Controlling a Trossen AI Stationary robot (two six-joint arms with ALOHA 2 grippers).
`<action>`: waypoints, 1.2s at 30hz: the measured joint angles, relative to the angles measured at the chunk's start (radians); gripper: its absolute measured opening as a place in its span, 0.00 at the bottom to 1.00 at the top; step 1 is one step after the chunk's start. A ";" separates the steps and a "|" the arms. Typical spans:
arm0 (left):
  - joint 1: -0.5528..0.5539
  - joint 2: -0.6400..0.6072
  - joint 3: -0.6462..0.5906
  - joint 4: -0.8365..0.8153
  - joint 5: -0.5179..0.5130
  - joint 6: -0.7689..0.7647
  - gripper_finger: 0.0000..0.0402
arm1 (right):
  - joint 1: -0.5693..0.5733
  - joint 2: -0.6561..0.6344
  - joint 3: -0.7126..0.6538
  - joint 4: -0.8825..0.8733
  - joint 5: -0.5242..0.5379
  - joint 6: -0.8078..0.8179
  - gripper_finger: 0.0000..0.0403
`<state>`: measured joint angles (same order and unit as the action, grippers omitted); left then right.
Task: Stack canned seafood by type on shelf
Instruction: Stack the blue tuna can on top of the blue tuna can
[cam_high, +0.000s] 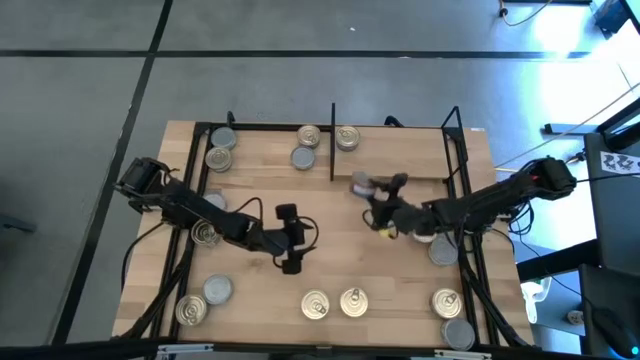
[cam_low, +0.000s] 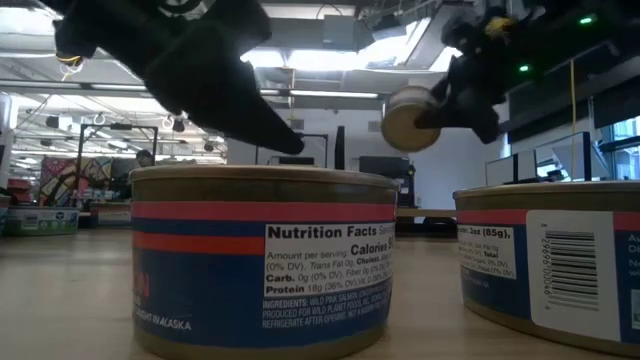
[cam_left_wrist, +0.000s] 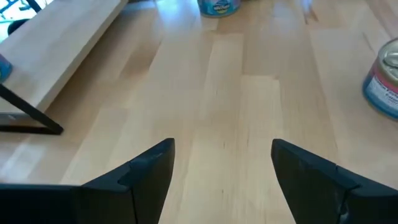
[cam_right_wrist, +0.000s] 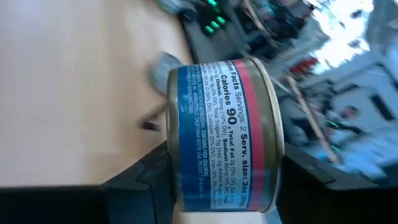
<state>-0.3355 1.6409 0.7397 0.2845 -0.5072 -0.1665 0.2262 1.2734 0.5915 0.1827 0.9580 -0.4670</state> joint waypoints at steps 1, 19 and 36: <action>0.000 0.000 -0.013 0.017 0.000 -0.001 0.66 | -0.028 -0.004 0.005 -0.001 0.000 -0.020 0.50; 0.000 0.001 -0.030 0.047 -0.002 0.017 0.66 | -0.541 0.069 0.099 0.123 -0.390 -0.102 0.50; 0.002 0.002 -0.030 0.041 -0.011 0.020 0.66 | -0.678 0.308 0.111 0.385 -0.506 -0.110 0.50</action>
<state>-0.3332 1.6424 0.7097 0.3256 -0.5179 -0.1467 -0.4514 1.5816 0.7025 0.5673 0.4522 -0.5769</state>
